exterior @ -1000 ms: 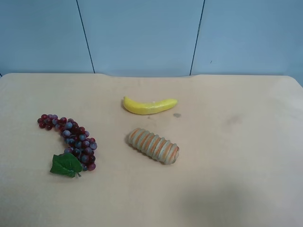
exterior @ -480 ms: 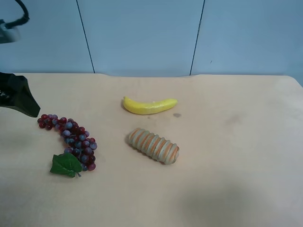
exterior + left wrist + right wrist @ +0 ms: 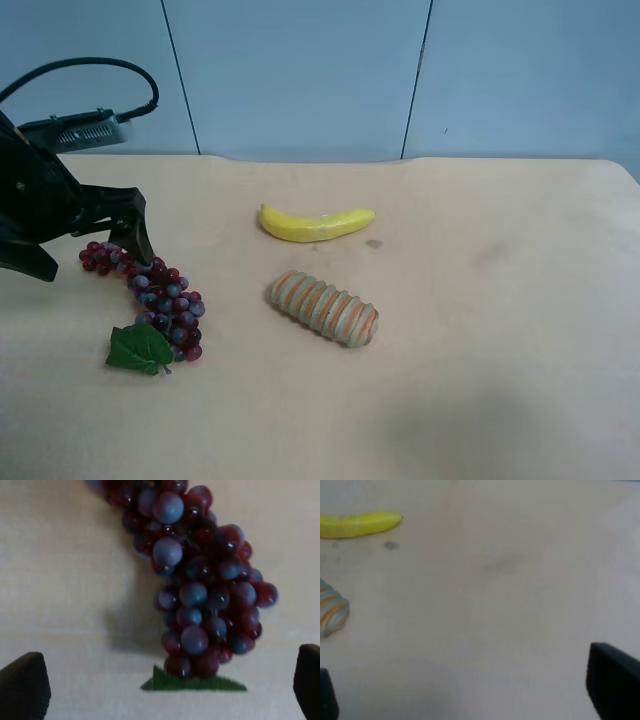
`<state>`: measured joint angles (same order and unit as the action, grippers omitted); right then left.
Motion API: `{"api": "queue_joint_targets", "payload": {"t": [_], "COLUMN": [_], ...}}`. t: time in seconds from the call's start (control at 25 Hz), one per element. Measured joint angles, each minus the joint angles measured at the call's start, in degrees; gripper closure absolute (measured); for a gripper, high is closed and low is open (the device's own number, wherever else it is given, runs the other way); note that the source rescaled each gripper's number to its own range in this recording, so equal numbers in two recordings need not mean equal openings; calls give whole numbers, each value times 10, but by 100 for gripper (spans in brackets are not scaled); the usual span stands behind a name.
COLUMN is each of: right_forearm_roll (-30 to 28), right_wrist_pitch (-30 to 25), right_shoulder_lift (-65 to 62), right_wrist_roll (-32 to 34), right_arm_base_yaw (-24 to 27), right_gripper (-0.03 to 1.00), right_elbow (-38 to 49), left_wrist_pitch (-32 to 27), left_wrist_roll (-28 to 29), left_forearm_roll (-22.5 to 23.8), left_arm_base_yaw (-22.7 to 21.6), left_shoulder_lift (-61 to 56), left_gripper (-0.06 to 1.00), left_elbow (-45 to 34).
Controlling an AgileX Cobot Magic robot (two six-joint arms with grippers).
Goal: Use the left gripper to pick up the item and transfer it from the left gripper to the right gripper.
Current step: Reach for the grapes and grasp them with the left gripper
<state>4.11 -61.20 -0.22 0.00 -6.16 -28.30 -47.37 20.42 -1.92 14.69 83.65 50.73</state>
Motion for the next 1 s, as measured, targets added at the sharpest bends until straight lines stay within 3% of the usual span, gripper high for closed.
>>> {"api": "queue_joint_targets", "payload": {"t": [0.52,1.0], "right_forearm_roll": [0,0], "right_wrist_pitch": [0,0], "right_shoulder_lift": [0,0], "right_wrist_roll": [0,0], "right_arm_base_yaw": [0,0], "right_gripper": [-3,-3], "right_elbow": [0,0], "left_wrist_pitch": [74,130], "left_wrist_roll": [30,101], "left_forearm_roll": [-48,-56], "left_arm_base_yaw": [2,47], "left_shoulder_lift": [116,188], "left_gripper": [-6,-6], "left_elbow": [0,0]}}
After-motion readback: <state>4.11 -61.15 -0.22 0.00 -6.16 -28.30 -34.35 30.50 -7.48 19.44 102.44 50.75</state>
